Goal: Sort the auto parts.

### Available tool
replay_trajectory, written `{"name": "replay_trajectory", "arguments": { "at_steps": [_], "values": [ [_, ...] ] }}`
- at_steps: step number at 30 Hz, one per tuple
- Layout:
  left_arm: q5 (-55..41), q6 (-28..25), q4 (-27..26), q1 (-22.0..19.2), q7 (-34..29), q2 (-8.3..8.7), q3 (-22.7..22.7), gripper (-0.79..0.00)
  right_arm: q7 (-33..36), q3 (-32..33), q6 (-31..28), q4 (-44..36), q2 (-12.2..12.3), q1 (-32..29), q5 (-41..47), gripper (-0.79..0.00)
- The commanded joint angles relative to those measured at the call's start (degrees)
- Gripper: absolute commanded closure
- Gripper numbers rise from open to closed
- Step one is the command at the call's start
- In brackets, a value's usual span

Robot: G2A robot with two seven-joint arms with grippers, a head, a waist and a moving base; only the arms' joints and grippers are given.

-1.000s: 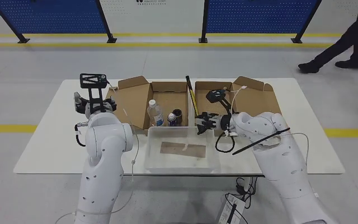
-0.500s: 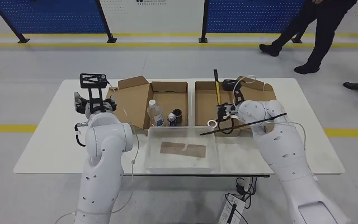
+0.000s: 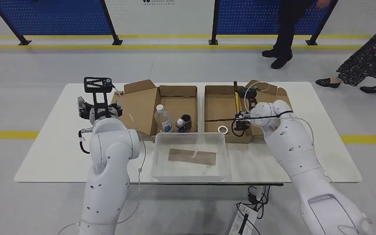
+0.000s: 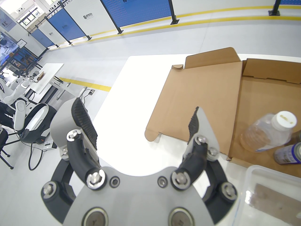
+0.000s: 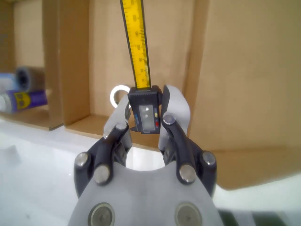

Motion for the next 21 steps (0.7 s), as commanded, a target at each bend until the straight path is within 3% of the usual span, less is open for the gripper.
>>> {"name": "replay_trajectory", "arguments": {
  "at_steps": [1,21],
  "values": [
    [0.0,0.0,0.0,0.0,0.0,0.00,0.0,-0.785,-0.2,-1.0,-0.3,2.3,-0.4,1.0,0.0,0.000],
    [0.0,0.0,0.0,0.0,0.0,0.00,0.0,-0.785,-3.5,-8.5,-3.8,20.5,-4.9,8.4,3.8,0.000]
  ]
}}
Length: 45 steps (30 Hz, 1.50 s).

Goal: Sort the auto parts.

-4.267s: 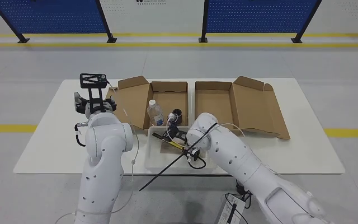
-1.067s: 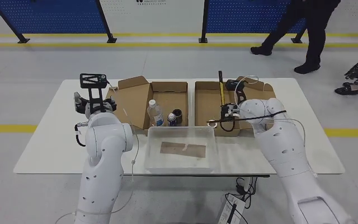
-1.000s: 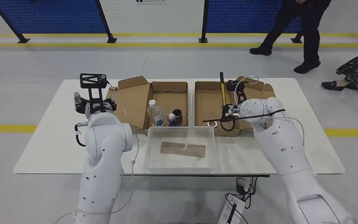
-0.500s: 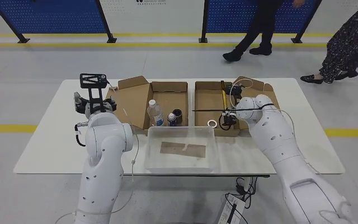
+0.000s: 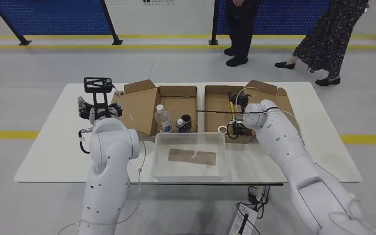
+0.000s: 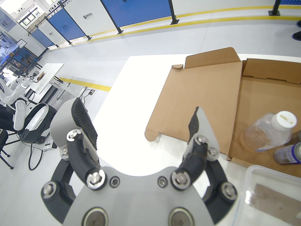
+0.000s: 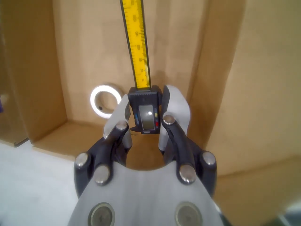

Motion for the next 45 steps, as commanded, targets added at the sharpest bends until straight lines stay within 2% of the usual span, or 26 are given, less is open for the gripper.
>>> {"name": "replay_trajectory", "arguments": {
  "at_steps": [1,9,11,15,20,23,27,38,45],
  "values": [
    [0.0,0.0,0.0,0.0,0.0,0.00,0.0,-0.785,-0.2,-0.3,-0.2,1.3,-0.3,0.4,0.4,0.000],
    [0.0,0.0,0.0,0.0,0.0,0.00,0.0,-0.785,-1.1,-1.6,-0.9,5.8,-1.7,2.0,1.4,0.000],
    [0.0,0.0,0.0,0.0,0.0,0.00,0.0,-0.785,-1.3,-1.9,-1.0,6.7,-2.0,2.3,1.6,-0.058],
    [0.0,0.0,0.0,0.0,0.0,0.00,0.0,-0.785,-1.6,-2.3,-1.3,8.3,-2.5,3.0,1.9,-0.123],
    [0.0,0.0,0.0,0.0,0.0,0.00,0.0,-0.785,-1.8,-2.8,-1.6,10.1,-3.1,3.6,2.1,-0.160],
    [0.0,0.0,0.0,0.0,0.0,0.00,0.0,-0.785,-2.0,-2.9,-1.8,10.9,-3.4,4.0,2.2,-0.296],
    [0.0,0.0,0.0,0.0,0.0,0.00,0.0,-0.785,-2.2,-3.0,-2.0,11.7,-3.7,4.6,2.3,-0.336],
    [0.0,0.0,0.0,0.0,0.0,0.00,0.0,-0.785,-4.1,-1.9,-2.6,11.4,-3.6,5.9,2.6,-0.348],
    [0.0,0.0,0.0,0.0,0.0,0.00,0.0,-0.785,-6.0,1.0,-2.6,2.8,-1.9,5.1,2.0,-0.357]
  ]
}}
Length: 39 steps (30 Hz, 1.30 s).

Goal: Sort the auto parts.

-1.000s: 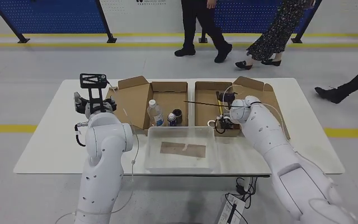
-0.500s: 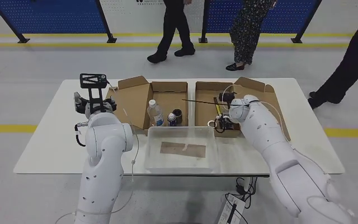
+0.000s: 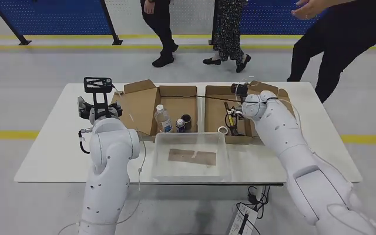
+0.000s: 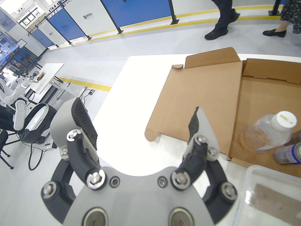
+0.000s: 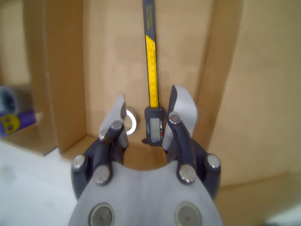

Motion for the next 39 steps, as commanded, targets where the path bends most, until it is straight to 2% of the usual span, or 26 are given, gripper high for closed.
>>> {"name": "replay_trajectory", "arguments": {
  "at_steps": [1,6,13,18,27,30,31,32,33,35,36,37,39],
  "values": [
    [0.0,0.0,0.0,0.0,0.0,0.00,0.0,-0.785,0.1,1.0,0.6,-4.2,0.7,-1.1,-0.6,-0.360],
    [0.0,0.0,0.0,0.0,0.0,0.00,0.0,-0.785,2.4,5.5,4.2,-20.3,3.3,-7.4,-3.4,-0.363],
    [0.0,0.0,0.0,0.0,0.0,0.00,0.0,-0.785,8.2,15.7,8.5,-48.1,7.1,-22.3,-7.1,-0.372],
    [0.0,0.0,0.0,0.0,0.0,0.00,0.0,-0.785,9.3,22.2,9.7,-61.1,8.5,-30.6,-6.3,-0.372],
    [0.0,0.0,0.0,0.0,0.0,0.00,0.0,-0.785,7.7,31.3,11.5,-76.1,9.6,-41.7,-2.5,-0.382],
    [0.0,0.0,0.0,0.0,0.0,0.00,0.0,-0.785,7.6,33.1,11.6,-78.8,9.9,-44.1,-2.2,-0.437],
    [0.0,0.0,0.0,0.0,0.0,0.00,0.0,-0.785,7.6,33.4,11.8,-79.6,10.0,-44.7,-2.2,-0.483],
    [0.0,0.0,0.0,0.0,0.0,0.00,0.0,-0.785,7.7,33.7,11.8,-80.1,10.0,-45.2,-2.1,-0.594],
    [0.0,0.0,0.0,0.0,0.0,0.00,0.0,-0.785,7.7,33.9,11.9,-80.4,10.1,-45.6,-2.2,-0.785],
    [0.0,0.0,0.0,0.0,0.0,0.00,0.0,-0.785,7.5,34.1,12.1,-80.8,10.1,-46.1,-1.7,-0.785],
    [0.0,0.0,0.0,0.0,0.0,0.00,0.0,-0.784,7.5,34.1,12.0,-80.7,10.1,-45.9,-1.9,-0.566],
    [0.0,0.0,0.0,0.0,0.0,0.00,0.0,-0.784,7.5,34.1,12.1,-80.8,10.1,-46.1,-1.7,-0.626],
    [0.0,0.0,0.0,0.0,0.0,0.00,0.0,-0.784,7.4,34.1,12.1,-80.8,10.1,-46.1,-1.6,-0.688]
  ]
}}
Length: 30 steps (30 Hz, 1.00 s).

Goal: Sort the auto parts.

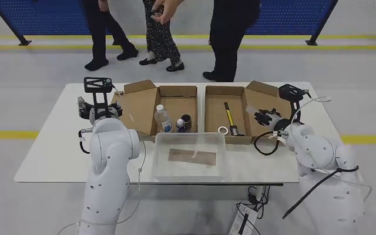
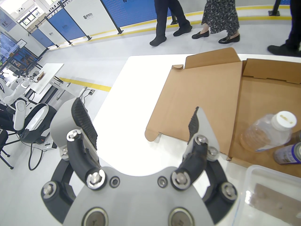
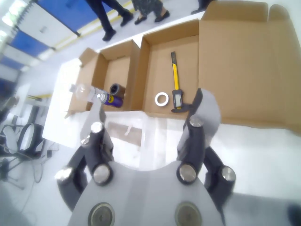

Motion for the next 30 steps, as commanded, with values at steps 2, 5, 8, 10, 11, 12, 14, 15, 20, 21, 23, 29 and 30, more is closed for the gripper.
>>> {"name": "replay_trajectory", "arguments": {
  "at_steps": [2,5,8,10,11,12,14,15,20,21,23,29,30],
  "values": [
    [0.0,0.0,0.0,0.0,0.0,0.00,0.0,-0.785,0.0,0.0,0.0,0.0,0.0,0.0,0.0,-0.747],
    [0.0,0.0,0.0,0.0,0.0,0.00,0.0,-0.785,0.0,0.0,0.0,0.0,0.0,0.0,0.0,-0.781],
    [0.0,0.0,0.0,0.0,0.0,0.00,0.0,-0.784,0.0,0.0,0.0,0.0,0.0,0.0,0.0,-0.785],
    [0.0,0.0,0.0,0.0,0.0,0.00,0.0,-0.784,0.0,0.0,0.0,0.0,0.0,0.0,0.0,-0.785],
    [0.0,0.0,0.0,0.0,0.0,0.00,0.0,-0.785,0.0,0.0,0.0,0.0,0.0,0.0,0.0,-0.785],
    [0.0,0.0,0.0,0.0,0.0,0.00,0.0,-0.785,0.0,0.0,0.0,0.0,0.0,0.0,0.0,-0.785],
    [0.0,0.0,0.0,0.0,0.0,0.00,0.0,-0.784,0.0,0.0,0.0,0.0,0.0,0.0,0.0,-0.785],
    [0.0,0.0,0.0,0.0,0.0,0.00,0.0,-0.785,0.0,0.0,0.0,0.0,0.0,0.0,0.0,-0.785],
    [0.0,0.0,0.0,0.0,0.0,0.00,0.0,-0.784,0.0,0.0,0.0,0.0,0.0,0.0,0.0,-0.785],
    [0.0,0.0,0.0,0.0,0.0,0.00,0.0,-0.784,0.0,0.0,0.0,0.0,0.0,0.0,0.0,-0.785],
    [0.0,0.0,0.0,0.0,0.0,0.00,0.0,-0.785,0.0,0.0,0.0,0.0,0.0,0.0,0.0,-0.785],
    [0.0,0.0,0.0,0.0,0.0,0.00,0.0,-0.785,0.0,0.0,0.0,0.0,0.0,0.0,0.0,-0.785],
    [0.0,0.0,0.0,0.0,0.0,0.00,0.0,-0.784,0.0,0.0,0.0,0.0,0.0,0.0,0.0,-0.785]
  ]
}}
